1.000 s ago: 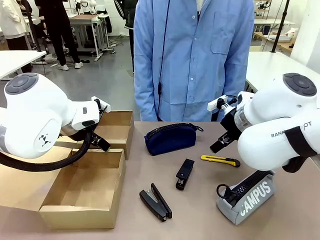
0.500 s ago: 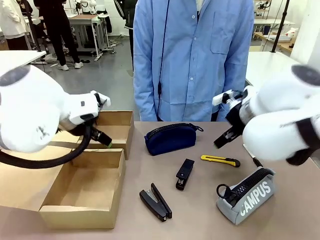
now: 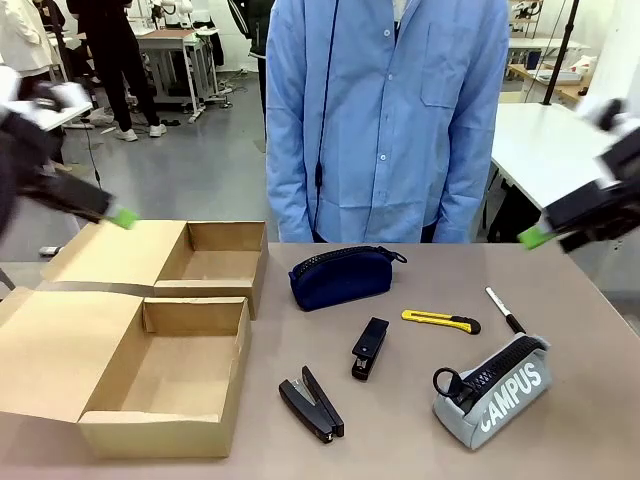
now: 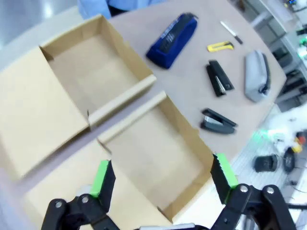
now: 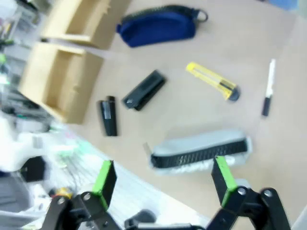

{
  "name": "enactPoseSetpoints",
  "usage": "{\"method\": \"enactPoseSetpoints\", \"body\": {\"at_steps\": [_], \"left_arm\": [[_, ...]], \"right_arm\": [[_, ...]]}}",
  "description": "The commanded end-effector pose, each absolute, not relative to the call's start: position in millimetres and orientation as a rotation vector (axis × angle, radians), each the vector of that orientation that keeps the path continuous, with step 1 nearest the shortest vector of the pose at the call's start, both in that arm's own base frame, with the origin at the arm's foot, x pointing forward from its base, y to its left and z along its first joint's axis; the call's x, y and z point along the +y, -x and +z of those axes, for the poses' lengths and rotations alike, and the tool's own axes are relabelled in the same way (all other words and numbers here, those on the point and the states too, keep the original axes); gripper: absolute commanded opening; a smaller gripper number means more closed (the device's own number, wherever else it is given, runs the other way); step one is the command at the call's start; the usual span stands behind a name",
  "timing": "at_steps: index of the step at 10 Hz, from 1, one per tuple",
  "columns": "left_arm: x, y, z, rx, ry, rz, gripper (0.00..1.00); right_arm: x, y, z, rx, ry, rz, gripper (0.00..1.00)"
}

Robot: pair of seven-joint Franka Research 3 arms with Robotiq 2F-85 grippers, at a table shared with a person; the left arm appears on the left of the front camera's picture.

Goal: Place items inside the box.
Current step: Pick up a Pencil pouch or Stapler and place it inside the Mailer Box closest to the robot.

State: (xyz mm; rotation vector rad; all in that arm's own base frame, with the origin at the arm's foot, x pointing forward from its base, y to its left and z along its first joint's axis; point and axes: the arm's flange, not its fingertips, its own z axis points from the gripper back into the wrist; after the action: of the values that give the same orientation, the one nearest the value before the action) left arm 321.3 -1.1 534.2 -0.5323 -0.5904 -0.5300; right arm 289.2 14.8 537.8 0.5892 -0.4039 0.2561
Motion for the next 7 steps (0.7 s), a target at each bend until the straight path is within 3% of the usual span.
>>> {"method": "enactPoseSetpoints", "body": {"at_steps": [1, 3, 5, 6, 7], "left_arm": [[100, -325, 499, -0.515, 0.791, -0.352, 1.00], [185, -330, 456, -0.538, 0.988, -0.100, 1.00], [215, -310, 432, -0.676, 1.155, 0.069, 1.00], [210, -303, 428, -0.757, 1.151, 0.124, 1.00], [227, -294, 430, -0.593, 1.062, 0.017, 1.00]], "right_arm": [[-84, -258, 503, -0.441, -0.829, 0.007, 1.00], [-183, -246, 466, -0.496, -0.982, -0.231, 1.00], [-245, -243, 433, -0.507, -1.095, -0.395, 1.00], [-264, -246, 417, -0.556, -0.984, -0.508, 1.00], [-235, -213, 440, -0.486, -1.019, -0.380, 1.00]]}}
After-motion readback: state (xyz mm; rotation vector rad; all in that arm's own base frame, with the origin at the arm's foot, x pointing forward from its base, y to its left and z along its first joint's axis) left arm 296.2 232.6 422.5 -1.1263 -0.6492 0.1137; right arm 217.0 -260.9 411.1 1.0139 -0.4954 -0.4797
